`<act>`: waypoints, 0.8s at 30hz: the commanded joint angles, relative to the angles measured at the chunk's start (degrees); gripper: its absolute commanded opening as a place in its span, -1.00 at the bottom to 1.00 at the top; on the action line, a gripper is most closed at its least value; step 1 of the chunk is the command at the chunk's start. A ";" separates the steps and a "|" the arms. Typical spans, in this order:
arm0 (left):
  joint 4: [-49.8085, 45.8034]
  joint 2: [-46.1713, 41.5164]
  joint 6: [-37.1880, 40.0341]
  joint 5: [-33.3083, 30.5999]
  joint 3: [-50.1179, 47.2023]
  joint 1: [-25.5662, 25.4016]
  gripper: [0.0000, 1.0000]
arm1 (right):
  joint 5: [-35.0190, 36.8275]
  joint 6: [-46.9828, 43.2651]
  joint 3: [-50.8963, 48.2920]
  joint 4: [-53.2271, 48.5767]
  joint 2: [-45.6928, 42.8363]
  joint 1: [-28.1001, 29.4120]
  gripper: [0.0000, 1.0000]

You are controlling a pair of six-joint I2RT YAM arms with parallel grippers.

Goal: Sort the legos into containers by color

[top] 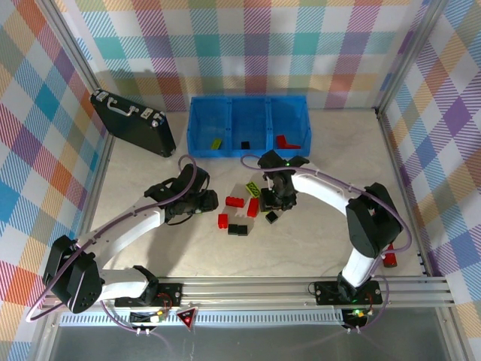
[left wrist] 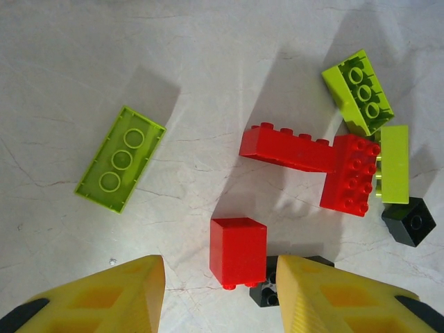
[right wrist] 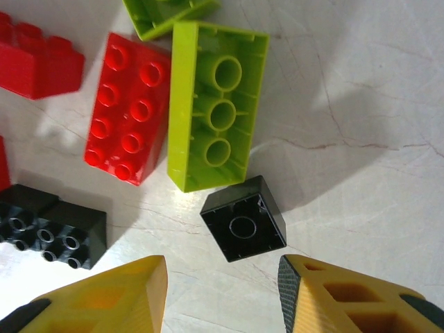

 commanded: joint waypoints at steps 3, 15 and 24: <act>1.38 0.92 -0.87 0.86 0.09 -0.33 -0.08 | 1.74 -2.84 1.60 -3.26 2.67 1.89 -0.02; 1.11 1.26 -0.47 -0.24 0.33 -0.33 -0.08 | 5.04 -5.59 2.41 -4.91 6.43 2.70 0.06; 0.96 1.28 -0.86 -0.36 0.47 -0.29 -0.08 | 3.81 -6.41 3.01 -3.80 8.00 2.72 0.05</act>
